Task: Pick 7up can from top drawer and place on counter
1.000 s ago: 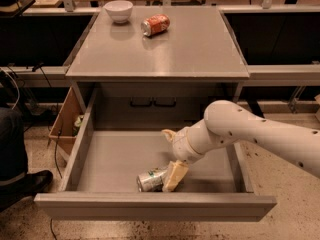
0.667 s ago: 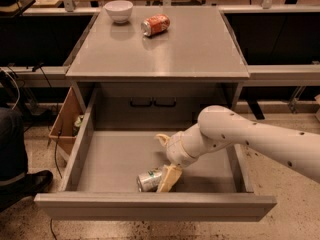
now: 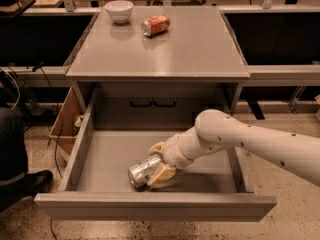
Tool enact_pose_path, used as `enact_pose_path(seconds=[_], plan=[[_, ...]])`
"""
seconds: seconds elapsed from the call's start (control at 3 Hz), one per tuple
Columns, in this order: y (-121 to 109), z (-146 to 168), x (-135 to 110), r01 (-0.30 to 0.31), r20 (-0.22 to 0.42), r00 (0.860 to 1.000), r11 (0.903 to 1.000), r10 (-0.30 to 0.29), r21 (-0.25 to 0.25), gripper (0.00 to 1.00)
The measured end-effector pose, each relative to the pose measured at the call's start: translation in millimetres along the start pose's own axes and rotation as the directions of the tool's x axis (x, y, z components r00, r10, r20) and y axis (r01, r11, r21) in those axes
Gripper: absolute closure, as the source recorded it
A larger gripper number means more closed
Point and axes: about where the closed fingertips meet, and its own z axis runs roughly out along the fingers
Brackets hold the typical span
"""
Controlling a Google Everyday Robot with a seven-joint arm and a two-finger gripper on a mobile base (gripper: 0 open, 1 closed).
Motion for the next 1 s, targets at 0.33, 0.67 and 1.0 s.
enact_pose_path(seconds=[0.33,0.67,1.0], plan=[[-11,-11,-9,0.012,0.010,1.000,0.9997,-0.012,0.022,0.62],[-27,-32,-21,0.020,0.005,1.000,0.9985,-0.020,0.051,0.85],[-48,-69,-24,0.001,0.006,1.000,0.9967,-0.001,0.081,1.00]])
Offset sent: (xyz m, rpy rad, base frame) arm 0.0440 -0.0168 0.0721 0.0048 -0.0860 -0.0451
